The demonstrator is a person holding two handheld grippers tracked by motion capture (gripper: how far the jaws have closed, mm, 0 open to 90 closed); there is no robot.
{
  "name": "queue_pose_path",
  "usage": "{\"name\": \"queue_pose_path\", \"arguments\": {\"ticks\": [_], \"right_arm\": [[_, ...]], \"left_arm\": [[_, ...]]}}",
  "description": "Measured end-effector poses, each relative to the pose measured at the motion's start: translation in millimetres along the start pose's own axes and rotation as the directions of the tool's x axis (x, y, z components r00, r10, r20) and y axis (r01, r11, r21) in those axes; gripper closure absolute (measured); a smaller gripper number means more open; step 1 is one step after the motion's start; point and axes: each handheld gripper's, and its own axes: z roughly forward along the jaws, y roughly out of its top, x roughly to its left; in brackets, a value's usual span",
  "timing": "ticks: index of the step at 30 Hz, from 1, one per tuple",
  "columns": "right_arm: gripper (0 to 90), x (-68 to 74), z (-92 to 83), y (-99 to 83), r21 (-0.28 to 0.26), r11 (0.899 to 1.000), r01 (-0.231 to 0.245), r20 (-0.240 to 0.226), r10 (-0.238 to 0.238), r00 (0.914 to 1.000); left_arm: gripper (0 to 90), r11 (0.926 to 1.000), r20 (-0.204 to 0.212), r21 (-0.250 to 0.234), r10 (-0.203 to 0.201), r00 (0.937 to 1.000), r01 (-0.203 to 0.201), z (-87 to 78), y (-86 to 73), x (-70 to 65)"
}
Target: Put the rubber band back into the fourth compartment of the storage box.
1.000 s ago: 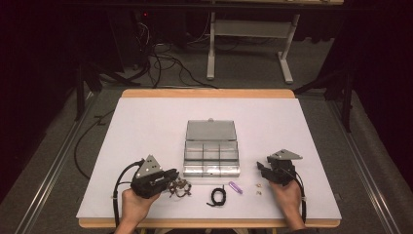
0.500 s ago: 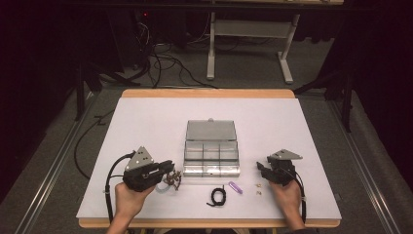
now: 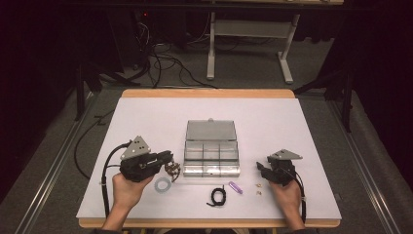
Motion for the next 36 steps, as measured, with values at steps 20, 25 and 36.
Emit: {"name": "queue_pose_path", "arguments": {"ticks": [20,25,36], "right_arm": [[47.9,-0.6,0.2,0.0,0.000,1.000,-0.003,-0.004,0.003,1.0000],[47.7,-0.7,0.2,0.0,0.000,1.000,-0.003,-0.004,0.003,1.0000],[47.5,-0.7,0.2,0.0,0.000,1.000,-0.003,-0.005,0.003,1.0000]], "left_arm": [[81.8,1.0000,0.020,-0.004,-0.006,0.9998,0.006,29.1,24.4,-2.3],[81.8,1.0000,0.030,-0.007,-0.004,0.9996,0.004,36.1,28.7,-4.8],[81.8,1.0000,0.041,0.004,-0.004,0.9992,0.004,54.9,32.2,-7.3]]}}
